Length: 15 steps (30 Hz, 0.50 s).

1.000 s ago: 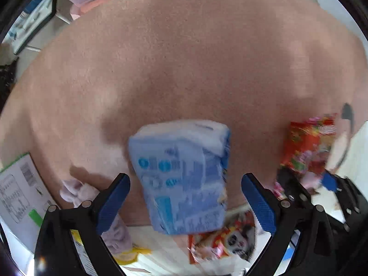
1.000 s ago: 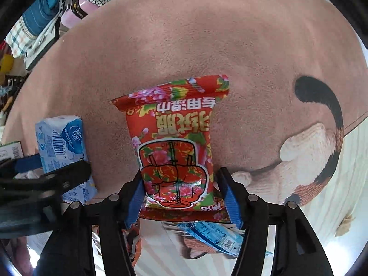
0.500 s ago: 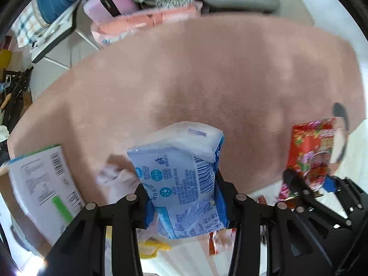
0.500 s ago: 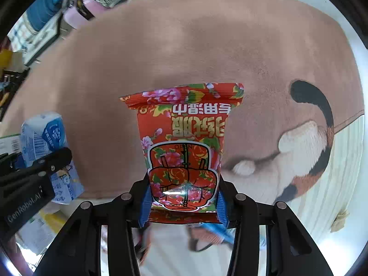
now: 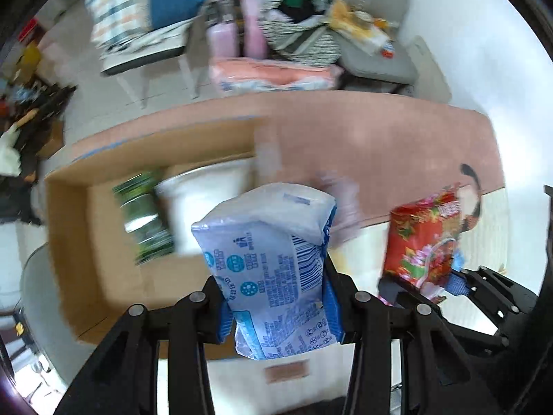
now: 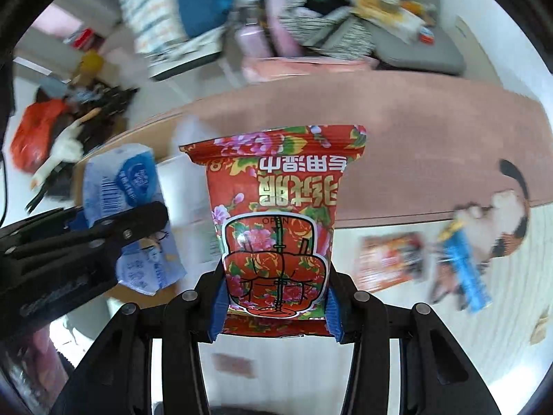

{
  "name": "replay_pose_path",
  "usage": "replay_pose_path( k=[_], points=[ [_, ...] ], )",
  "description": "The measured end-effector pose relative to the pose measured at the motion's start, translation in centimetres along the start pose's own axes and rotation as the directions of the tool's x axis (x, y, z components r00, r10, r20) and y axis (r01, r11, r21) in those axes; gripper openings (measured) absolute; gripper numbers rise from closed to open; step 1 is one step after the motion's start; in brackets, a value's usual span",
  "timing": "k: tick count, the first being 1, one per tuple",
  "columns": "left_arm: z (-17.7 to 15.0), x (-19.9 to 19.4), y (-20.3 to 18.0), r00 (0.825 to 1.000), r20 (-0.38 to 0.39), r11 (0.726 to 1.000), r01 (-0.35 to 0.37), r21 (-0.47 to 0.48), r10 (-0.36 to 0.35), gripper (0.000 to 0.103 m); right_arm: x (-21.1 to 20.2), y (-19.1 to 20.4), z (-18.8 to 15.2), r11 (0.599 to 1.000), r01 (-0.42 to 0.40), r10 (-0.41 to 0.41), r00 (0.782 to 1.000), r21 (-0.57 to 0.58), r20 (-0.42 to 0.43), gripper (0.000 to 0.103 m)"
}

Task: Organize soft objects
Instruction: 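Place the tissue pack and red snack bag into the box, open both tools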

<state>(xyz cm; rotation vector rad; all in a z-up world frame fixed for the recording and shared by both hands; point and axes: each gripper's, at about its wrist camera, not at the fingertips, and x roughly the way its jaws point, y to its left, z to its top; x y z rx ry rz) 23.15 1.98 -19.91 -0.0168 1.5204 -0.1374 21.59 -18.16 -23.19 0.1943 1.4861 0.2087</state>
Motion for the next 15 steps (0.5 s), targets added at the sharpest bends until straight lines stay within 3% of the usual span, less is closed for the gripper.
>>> replay_pose_path(
  k=[5,8,12,15],
  points=[
    [-2.1,0.4,10.3,0.994,-0.029,0.990,-0.106,-0.093,0.104,0.039,2.9,10.3,-2.0,0.998,-0.034,0.032,0.998,-0.061,-0.047,0.048],
    [-1.4,2.4,14.3,0.990,-0.081,0.985,-0.128,-0.117,0.119,0.039,6.3,14.0,-2.7,0.998,-0.025,0.020,0.995,-0.055,-0.101,0.048],
    [0.5,5.9,19.0,0.983,-0.141,0.979,-0.137,-0.151,0.116,0.039,10.6,16.6,-3.7,0.999,0.023,-0.030,0.986,-0.045,-0.163,0.048],
    [1.8,8.0,20.2,0.980,-0.172,0.981,-0.130,-0.147,0.104,0.039,13.1,17.3,-4.0,0.997,0.062,-0.069,0.979,-0.041,-0.192,0.048]
  ],
)
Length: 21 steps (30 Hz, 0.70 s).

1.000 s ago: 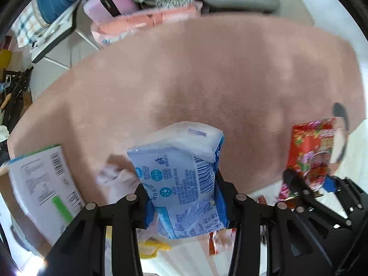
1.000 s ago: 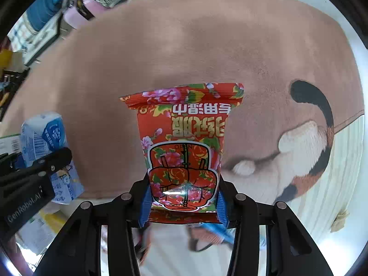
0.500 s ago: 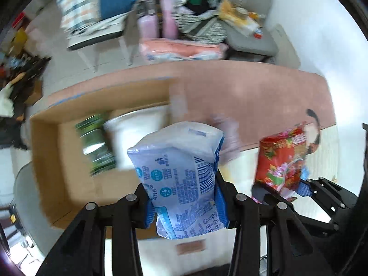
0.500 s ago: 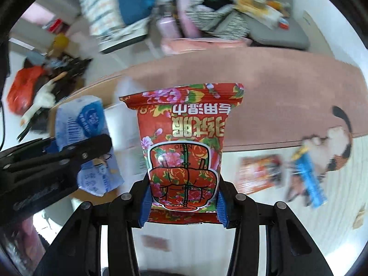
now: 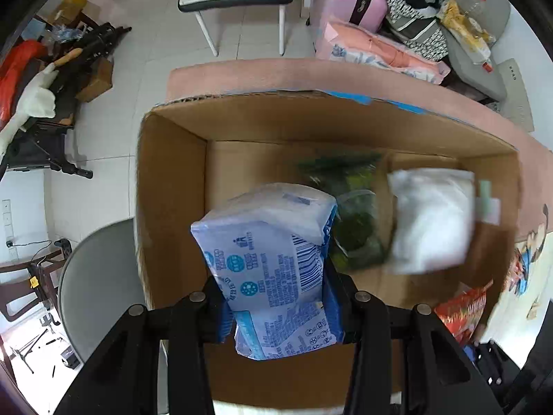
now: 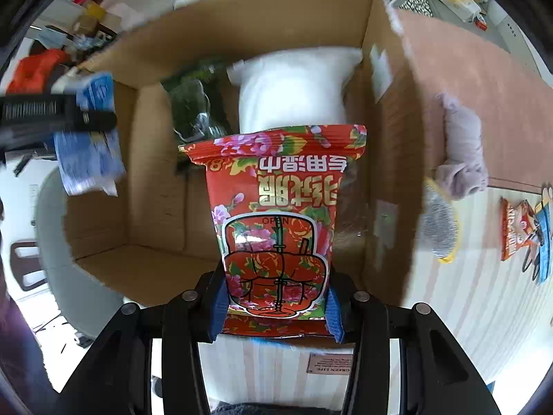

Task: Organize soft objects
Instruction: 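Place the tissue pack and red snack bag into the box, open both tools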

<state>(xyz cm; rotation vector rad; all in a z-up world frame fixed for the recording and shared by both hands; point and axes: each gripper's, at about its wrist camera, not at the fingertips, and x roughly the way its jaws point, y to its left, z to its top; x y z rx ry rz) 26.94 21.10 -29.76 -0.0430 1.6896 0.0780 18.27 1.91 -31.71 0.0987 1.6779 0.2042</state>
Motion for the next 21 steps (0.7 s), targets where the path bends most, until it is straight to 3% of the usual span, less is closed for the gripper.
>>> replay_pose_path(
  k=[10,15,16,17,21],
  points=[
    [3.8,4.2,-1.0,0.997,-0.074,0.999,0.007,0.042,-0.004,0.040,4.3,1.2,0.2,0.997,0.062,-0.060,0.997,0.036,-0.056,0.048],
    [4.3,4.1,-0.7,0.997,-0.081,0.999,-0.013,0.039,0.016,0.048,5.9,1.3,0.3,0.995,0.087,-0.083,0.992,0.042,-0.100,0.050],
    [4.3,3.9,-0.6,0.996,-0.084,0.999,-0.005,0.033,0.008,0.048,6.0,1.4,0.3,0.995,0.095,-0.091,0.991,0.037,-0.103,0.053],
    [4.3,3.7,-0.5,0.996,-0.087,0.999,0.002,0.032,0.000,0.049,5.8,1.6,0.1,0.994,0.105,-0.101,0.990,0.035,-0.099,0.062],
    [3.8,1.9,-0.1,0.998,-0.061,0.999,0.024,0.029,-0.023,0.062,4.2,2.5,0.0,0.995,0.095,-0.093,0.994,0.034,-0.065,0.078]
  ],
)
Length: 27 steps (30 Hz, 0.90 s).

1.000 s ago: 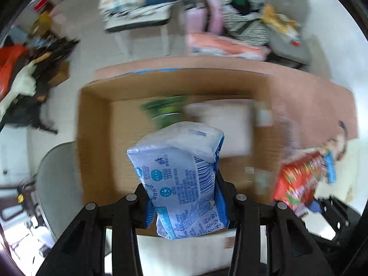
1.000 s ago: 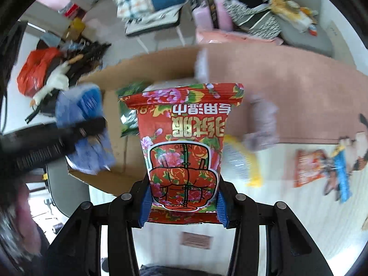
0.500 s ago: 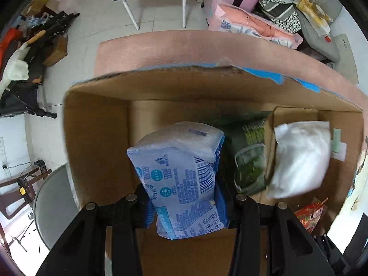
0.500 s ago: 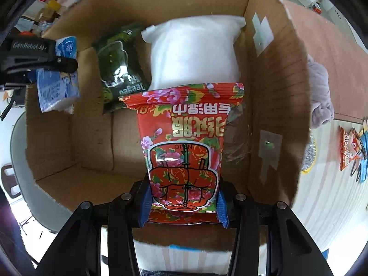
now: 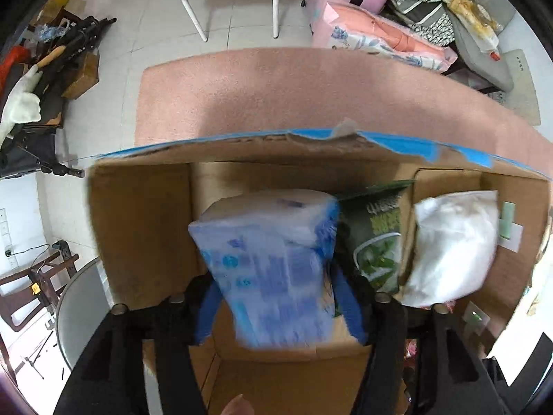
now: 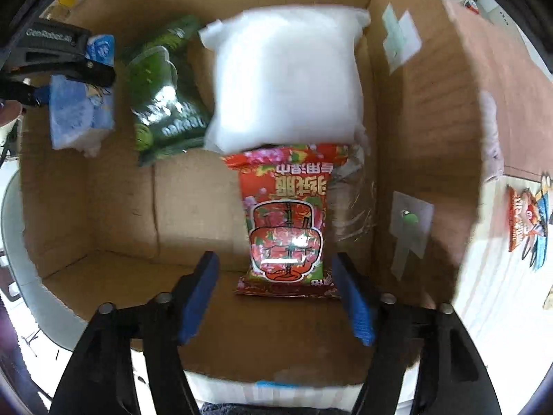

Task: Organize soft objects
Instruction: 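Place the tissue pack and red snack bag into the box, open both tools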

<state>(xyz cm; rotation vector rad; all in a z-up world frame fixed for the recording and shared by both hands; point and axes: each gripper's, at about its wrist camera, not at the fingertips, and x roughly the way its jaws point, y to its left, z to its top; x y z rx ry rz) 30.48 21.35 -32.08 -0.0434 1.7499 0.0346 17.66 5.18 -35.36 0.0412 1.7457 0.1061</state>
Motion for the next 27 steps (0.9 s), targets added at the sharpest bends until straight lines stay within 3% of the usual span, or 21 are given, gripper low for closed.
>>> replay_pose_path(
  k=[2,3,4,6,10,21,27],
  points=[
    [-0.6,-1.3,0.1,1.000,0.029,1.000,0.009,0.000,-0.009,0.066,-1.3,0.3,0.1,1.000,0.006,-0.005,1.000,-0.009,0.029,0.081],
    [-0.9,-1.9,0.2,0.999,0.040,1.000,0.016,0.000,-0.016,0.072,-1.7,0.4,0.0,1.000,0.008,-0.008,0.999,-0.011,0.038,0.081],
    [-1.4,-2.7,0.3,0.998,0.058,1.000,0.024,-0.002,-0.023,0.085,-2.4,0.6,-0.2,1.000,0.012,-0.011,0.999,-0.012,0.053,0.083],
    [-2.3,-3.9,0.4,0.996,0.088,1.000,0.024,-0.001,-0.024,0.097,-3.5,0.8,-0.6,1.000,0.015,-0.013,0.997,-0.020,0.079,0.089],
    [-5.4,-5.6,0.6,0.991,0.123,0.998,0.058,0.005,-0.058,0.098,-5.4,0.8,-1.5,0.999,0.024,-0.019,0.991,-0.031,0.135,0.103],
    [-15.3,-10.5,0.2,0.960,0.272,0.998,0.068,0.017,-0.070,0.099,-12.6,-0.5,-4.2,0.998,0.038,-0.024,0.968,-0.051,0.248,0.103],
    [-18.5,-12.6,-0.1,0.947,0.319,0.999,0.045,0.018,-0.048,0.099,-16.0,-0.7,-6.6,0.997,0.038,-0.013,0.951,-0.075,0.310,0.103]
  ],
)
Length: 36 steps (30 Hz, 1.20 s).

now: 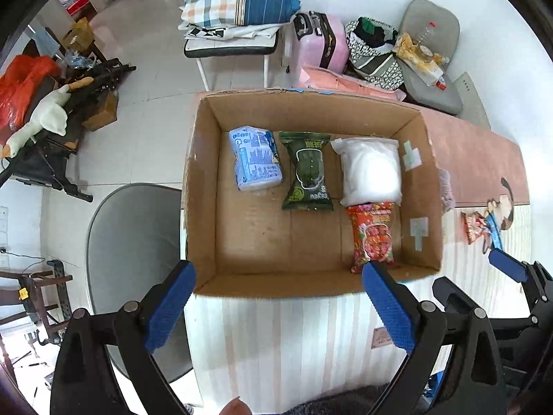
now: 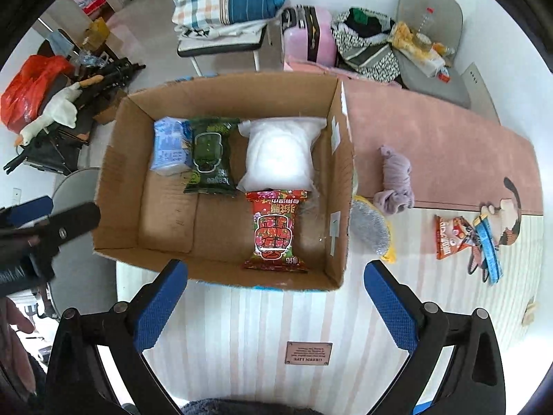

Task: Organize soft objects
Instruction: 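Place the tissue pack and red snack bag into the box, open both tools, then grasp the lilac towel with the left tool while the right tool grasps the panda snack bag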

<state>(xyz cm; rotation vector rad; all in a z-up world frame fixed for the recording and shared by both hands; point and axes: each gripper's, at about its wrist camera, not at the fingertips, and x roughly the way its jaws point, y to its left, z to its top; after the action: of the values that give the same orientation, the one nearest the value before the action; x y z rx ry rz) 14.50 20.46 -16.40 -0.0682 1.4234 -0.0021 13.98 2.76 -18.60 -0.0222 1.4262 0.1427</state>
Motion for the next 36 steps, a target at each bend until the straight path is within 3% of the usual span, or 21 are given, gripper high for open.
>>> replay_pose_path(
  k=[14,18,22,26,30,36],
  points=[
    [-2.5,-5.3,-1.8,0.994,0.108,1.000,-0.003,-0.020,0.006,0.099,-5.6,-1.1,-2.9,0.993,-0.119,0.119,0.989,-0.005,0.090,0.103],
    [-2.4,-5.9,-5.2,0.986,0.149,0.998,-0.069,-0.010,0.070,0.099,-5.9,-5.2,-2.9,0.990,-0.129,0.122,0.987,0.060,0.105,0.103],
    [-1.1,-3.8,-10.5,0.991,0.122,0.998,-0.061,0.035,0.056,0.099,-4.0,-12.5,-2.8,0.974,-0.086,0.072,0.995,0.211,0.071,0.103],
    [1.4,-0.3,-16.5,0.997,0.065,0.991,-0.053,0.120,0.045,0.099,0.0,-22.6,-3.2,0.904,-0.042,0.043,0.999,0.425,0.007,0.103],
    [4.9,4.8,-23.2,0.999,-0.048,0.978,0.000,0.207,0.010,0.099,3.1,-29.7,-3.2,0.842,-0.028,0.053,0.998,0.539,-0.031,0.103],
    [9.7,13.0,-30.5,0.980,-0.189,0.959,0.001,0.282,0.055,0.098,8.7,-37.2,-3.2,0.721,-0.091,0.178,0.982,0.687,-0.057,0.103]
  ],
)
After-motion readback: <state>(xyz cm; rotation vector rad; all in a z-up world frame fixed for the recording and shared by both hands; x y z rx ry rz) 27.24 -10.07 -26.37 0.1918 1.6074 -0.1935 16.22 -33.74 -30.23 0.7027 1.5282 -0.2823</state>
